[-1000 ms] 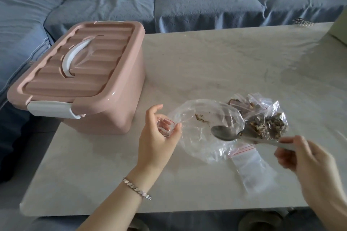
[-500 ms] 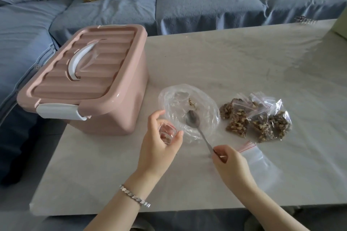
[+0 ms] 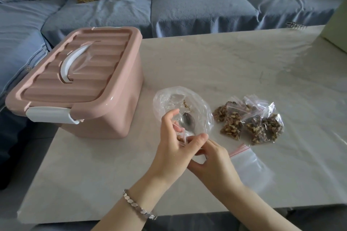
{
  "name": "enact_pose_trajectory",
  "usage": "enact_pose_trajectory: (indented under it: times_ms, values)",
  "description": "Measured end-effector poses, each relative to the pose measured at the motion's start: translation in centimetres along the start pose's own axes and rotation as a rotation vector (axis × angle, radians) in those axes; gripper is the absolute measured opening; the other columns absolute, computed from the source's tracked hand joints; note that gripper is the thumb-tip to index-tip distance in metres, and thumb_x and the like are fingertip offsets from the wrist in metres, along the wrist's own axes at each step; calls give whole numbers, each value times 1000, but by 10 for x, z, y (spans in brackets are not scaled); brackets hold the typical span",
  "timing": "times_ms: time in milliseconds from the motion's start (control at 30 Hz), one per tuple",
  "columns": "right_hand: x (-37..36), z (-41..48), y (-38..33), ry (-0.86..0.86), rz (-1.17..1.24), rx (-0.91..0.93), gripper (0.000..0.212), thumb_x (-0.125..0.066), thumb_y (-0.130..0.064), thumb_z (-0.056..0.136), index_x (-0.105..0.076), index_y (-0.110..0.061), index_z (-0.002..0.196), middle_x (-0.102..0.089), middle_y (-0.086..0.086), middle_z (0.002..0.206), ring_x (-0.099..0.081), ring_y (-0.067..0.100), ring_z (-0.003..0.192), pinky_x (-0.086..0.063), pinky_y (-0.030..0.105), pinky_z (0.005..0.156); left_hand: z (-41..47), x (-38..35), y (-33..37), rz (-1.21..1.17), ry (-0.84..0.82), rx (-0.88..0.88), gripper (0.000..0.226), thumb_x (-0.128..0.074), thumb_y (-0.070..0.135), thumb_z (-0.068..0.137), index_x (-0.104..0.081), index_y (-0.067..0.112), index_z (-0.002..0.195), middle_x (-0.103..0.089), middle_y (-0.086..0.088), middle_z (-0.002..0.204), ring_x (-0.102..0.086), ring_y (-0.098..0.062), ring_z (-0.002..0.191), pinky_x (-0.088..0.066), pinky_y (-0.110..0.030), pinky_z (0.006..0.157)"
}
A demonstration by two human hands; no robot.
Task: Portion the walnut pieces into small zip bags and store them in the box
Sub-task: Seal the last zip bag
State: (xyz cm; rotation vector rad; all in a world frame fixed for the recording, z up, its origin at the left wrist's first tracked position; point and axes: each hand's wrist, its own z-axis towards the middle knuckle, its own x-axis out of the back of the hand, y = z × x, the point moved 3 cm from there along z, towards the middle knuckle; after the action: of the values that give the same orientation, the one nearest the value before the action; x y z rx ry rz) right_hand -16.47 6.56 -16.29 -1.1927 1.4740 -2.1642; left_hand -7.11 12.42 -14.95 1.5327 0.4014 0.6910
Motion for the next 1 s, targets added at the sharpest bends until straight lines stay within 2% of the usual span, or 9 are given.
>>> enact_pose_trajectory:
  times_ms: [67,167,300,400,500,667,800,933,1000]
  values:
    - [-1,-2,2,33,22,-20,28,-76,-15,72,-69,-29,95,-66,-20,86,-61,5,80,-48,15,68,-1,-2,0,5,-54,28,76,-72,42,67,-23,37,125,-37,4,98,-44,0,104,-37,2,77]
    - [5,-4,4,31,70,-40,28,-77,-11,71,-70,-26,93,-68,-16,83,-62,4,77,-45,10,63,-4,-1,0,33,-139,59,77,-78,34,65,-23,48,118,-37,10,112,-45,-6,111,-37,2,78]
    - [13,-2,6,-43,167,-115,31,-74,-8,73,-67,-37,78,-70,-17,74,-64,-2,68,-49,14,62,-5,4,-10,-115,-219,91,80,-82,38,58,-34,44,122,-50,7,121,-57,-10,109,-46,-22,92]
    - [20,1,10,-107,229,-197,27,-67,-2,77,-69,-29,77,-71,-10,71,-64,1,64,-53,23,63,-1,11,-13,-191,-168,106,40,-71,21,71,-59,13,109,-68,-10,106,-64,-3,96,-48,-17,82]
    - [29,4,9,-181,201,-205,25,-66,-1,77,-68,-24,86,-70,-11,70,-63,2,61,-49,17,58,1,16,-14,-120,-70,84,5,-74,9,75,-71,12,77,-72,-2,76,-64,-6,71,-49,-15,69]
    - [45,11,5,-47,300,-257,15,-71,-6,76,-70,-21,77,-71,-11,67,-63,3,59,-50,16,61,0,13,-13,-70,29,98,12,-74,6,74,-69,15,68,-69,1,64,-61,-9,63,-50,-20,66]
    - [52,14,0,-26,279,-266,13,-71,-9,76,-71,-20,69,-68,-12,58,-58,-4,52,-43,7,54,-5,11,-10,-97,2,101,14,-74,24,70,-67,12,71,-72,-10,77,-66,-20,75,-53,-30,75]
    - [53,14,-4,-22,288,-266,15,-71,-10,75,-69,-19,64,-65,-9,53,-54,-2,48,-40,7,48,-8,13,-7,-233,-18,162,14,-66,12,82,-60,5,70,-70,-3,70,-66,-9,67,-51,-20,62]
    - [53,15,-7,-26,312,-265,12,-70,-11,74,-69,-17,64,-65,-7,53,-53,-3,46,-40,7,48,-9,13,-5,-318,-47,197,13,-60,17,81,-60,8,72,-71,0,73,-68,-10,69,-50,-18,60]
